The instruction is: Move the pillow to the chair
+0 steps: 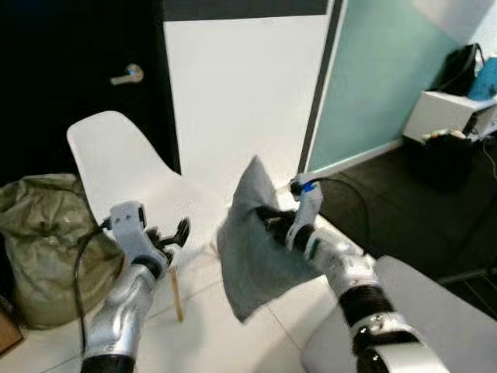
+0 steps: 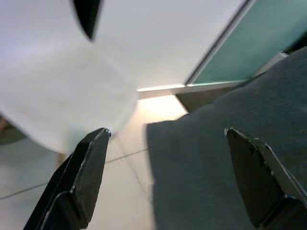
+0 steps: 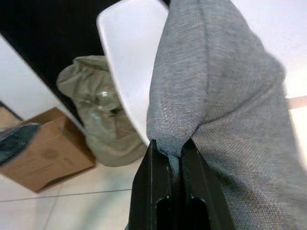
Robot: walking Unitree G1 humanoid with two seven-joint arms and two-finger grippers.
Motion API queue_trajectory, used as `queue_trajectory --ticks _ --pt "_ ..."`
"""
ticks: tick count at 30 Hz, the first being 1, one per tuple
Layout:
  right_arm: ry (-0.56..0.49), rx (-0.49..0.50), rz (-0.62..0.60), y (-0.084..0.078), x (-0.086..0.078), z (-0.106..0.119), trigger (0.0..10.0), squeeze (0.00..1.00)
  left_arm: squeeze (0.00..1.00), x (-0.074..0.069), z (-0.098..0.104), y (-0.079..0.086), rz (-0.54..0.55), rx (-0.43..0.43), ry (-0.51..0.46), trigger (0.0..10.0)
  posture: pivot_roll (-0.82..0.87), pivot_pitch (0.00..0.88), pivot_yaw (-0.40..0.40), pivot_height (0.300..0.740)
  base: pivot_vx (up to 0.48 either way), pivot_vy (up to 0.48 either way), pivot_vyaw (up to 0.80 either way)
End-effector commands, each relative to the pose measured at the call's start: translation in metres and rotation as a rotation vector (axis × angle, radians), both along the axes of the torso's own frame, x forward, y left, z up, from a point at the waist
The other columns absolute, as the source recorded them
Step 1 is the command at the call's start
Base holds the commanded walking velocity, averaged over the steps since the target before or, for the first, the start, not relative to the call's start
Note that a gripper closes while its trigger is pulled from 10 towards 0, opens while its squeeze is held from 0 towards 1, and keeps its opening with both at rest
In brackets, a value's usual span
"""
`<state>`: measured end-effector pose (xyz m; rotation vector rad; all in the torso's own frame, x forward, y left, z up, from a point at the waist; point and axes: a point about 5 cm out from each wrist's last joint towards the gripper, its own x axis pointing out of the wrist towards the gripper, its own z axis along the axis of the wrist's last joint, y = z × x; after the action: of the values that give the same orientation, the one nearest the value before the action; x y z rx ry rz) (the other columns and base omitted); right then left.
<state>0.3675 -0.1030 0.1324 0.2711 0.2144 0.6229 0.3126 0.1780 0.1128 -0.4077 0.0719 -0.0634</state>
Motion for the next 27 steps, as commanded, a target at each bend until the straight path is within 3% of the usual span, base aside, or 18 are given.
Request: queue_trajectory --ticks 1,27 --pt "-0.081 0.017 -0.004 -0.0024 0.0048 0.0164 10.0 0.00 0.00 0.0003 -0.0004 -0.0028 -0.009 0.003 0.005 10.0 -0.14 0.000 -0.041 0.740 0.465 0.000 0.00" --pt "-0.099 0.054 -0.014 -0.0018 0.0085 0.0229 10.0 0.00 0.00 -0.0007 0.0004 -0.0018 -0.008 0.006 0.001 10.0 -0.14 0.000 -0.043 0.740 0.463 0.000 0.00"
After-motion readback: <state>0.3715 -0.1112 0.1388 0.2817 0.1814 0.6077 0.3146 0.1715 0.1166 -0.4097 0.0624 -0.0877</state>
